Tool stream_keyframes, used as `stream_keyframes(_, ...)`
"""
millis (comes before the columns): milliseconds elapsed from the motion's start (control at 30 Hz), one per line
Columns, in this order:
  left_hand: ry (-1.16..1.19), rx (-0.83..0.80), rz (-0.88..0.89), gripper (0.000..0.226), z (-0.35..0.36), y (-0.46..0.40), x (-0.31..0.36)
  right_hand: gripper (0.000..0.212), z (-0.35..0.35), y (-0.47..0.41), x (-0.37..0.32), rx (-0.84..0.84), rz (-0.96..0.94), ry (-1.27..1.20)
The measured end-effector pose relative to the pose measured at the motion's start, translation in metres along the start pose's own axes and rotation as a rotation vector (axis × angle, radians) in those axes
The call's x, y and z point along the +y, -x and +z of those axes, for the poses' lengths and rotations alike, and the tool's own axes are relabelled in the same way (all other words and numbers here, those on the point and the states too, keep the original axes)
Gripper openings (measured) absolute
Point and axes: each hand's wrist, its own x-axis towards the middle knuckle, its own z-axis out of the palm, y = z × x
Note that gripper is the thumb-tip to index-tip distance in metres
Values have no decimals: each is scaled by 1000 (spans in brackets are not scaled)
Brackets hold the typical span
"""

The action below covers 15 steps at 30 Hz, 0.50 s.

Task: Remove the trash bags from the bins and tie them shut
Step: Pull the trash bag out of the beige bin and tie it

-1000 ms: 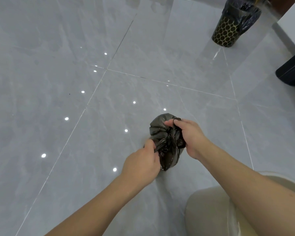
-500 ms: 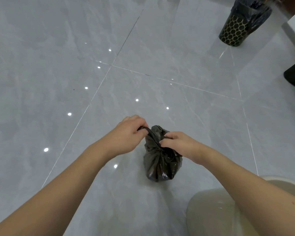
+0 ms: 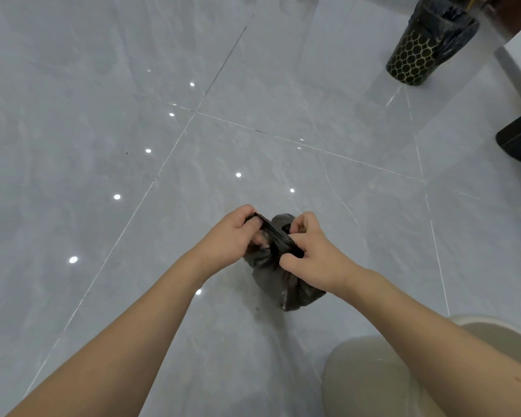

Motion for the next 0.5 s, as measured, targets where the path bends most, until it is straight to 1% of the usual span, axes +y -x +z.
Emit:
stream_keyframes(33, 21, 6, -5, 20, 0, 0, 0, 23, -1, 0, 1, 26, -24, 42)
stream_keyframes(133, 50, 29, -20, 20, 2, -1, 0, 12, -3, 0, 3, 165, -150, 306)
stream_keyframes(200, 77, 33, -35, 20, 2, -2, 0, 6, -4, -1, 2, 223, -225, 423)
stream_keyframes(300, 164, 17, -73, 20, 0, -3, -1, 19, -3, -3, 6, 284, -313, 559)
stream_keyframes(400, 191, 1, -83, 20, 0, -1, -3, 20, -2, -2, 8, 425, -385, 665)
stream_keyframes(467, 160, 52, -48, 21, 2, 0, -3, 22, -2, -1, 6, 453, -439, 670)
stream_keyframes(500, 154, 101, -19, 20, 4, 0, -3, 23, -2, -1, 5, 432, -473, 663)
